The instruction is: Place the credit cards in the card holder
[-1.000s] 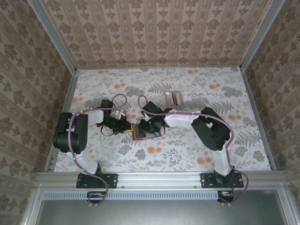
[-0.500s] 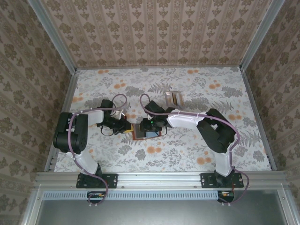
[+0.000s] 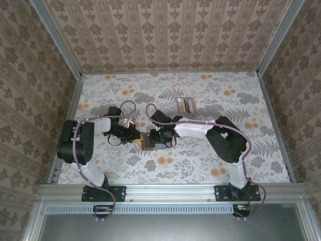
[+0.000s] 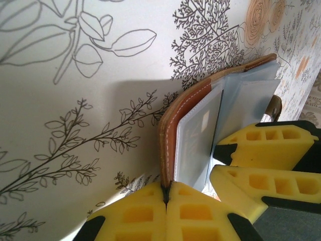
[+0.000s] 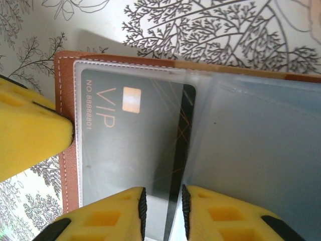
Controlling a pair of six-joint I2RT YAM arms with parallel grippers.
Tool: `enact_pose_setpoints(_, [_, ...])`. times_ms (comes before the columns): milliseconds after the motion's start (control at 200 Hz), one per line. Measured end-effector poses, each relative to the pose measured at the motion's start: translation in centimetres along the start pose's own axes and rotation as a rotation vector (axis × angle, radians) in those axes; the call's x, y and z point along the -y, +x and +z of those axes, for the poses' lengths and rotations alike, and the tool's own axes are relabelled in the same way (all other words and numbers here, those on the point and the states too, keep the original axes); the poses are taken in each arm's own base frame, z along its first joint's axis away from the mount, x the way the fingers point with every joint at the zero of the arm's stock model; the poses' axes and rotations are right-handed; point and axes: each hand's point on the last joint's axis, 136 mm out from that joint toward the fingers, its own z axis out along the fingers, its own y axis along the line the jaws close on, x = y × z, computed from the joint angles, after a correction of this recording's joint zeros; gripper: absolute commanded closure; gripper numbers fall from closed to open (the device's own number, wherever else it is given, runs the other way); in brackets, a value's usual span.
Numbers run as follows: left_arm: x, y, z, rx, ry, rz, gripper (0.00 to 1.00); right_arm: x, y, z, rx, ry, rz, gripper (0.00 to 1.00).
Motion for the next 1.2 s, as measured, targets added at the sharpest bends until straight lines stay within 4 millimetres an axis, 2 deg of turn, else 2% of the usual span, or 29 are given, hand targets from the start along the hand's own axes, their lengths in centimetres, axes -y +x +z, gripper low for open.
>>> enact_pose_setpoints(235, [0.0,0.0,0.0,0.0,0.0,0.0,1.0,-0.7,0.2,0.3,-0.01,-0.026,-0.031,0.73])
enact_pose_setpoints(530, [0.0,0.0,0.0,-0.002,0.003,-0.001,1.0,-1.9,0.2,0.2,0.0,-0.078,-0.062,0.68])
enact_pose_setpoints(655, [0.0,0.0,0.0,-0.002,0.003,-0.001,1.0,-1.6,0.4,-1.0,0.022,-0.076,-0.065,0.64])
enact_pose_setpoints(770, [0.0,0.0,0.0,-0.003,0.003,-0.002,1.0,-1.4,0.3,-3.4,0.079,-0.069,-0.066,0.62])
enact_pose_setpoints(875, [-0.1,0.1,0.1,-0.005,0.002,-0.004,1.0,-0.4,0.2,-5.8,0.146,-0.044,-0.039,0.58])
enact_pose_setpoints(950, [-0.1,0.1,0.1,-0.006,0.002,-0.005,1.0,0.7,0.3,-6.7,0.177,-0.016,-0.011,0.56])
enact_pose_setpoints(1125, [-0.1,0.1,0.1,-0.006,0.002,-0.005,1.0,4.1,1.6,-6.2,0.163,0.066,0.058,0.53])
enact_pose_setpoints(1200, [-0.1,0.1,0.1,-0.006,0.002,-0.005,1.0,4.8,2.1,-5.9,0.15,0.086,0.074,0.52])
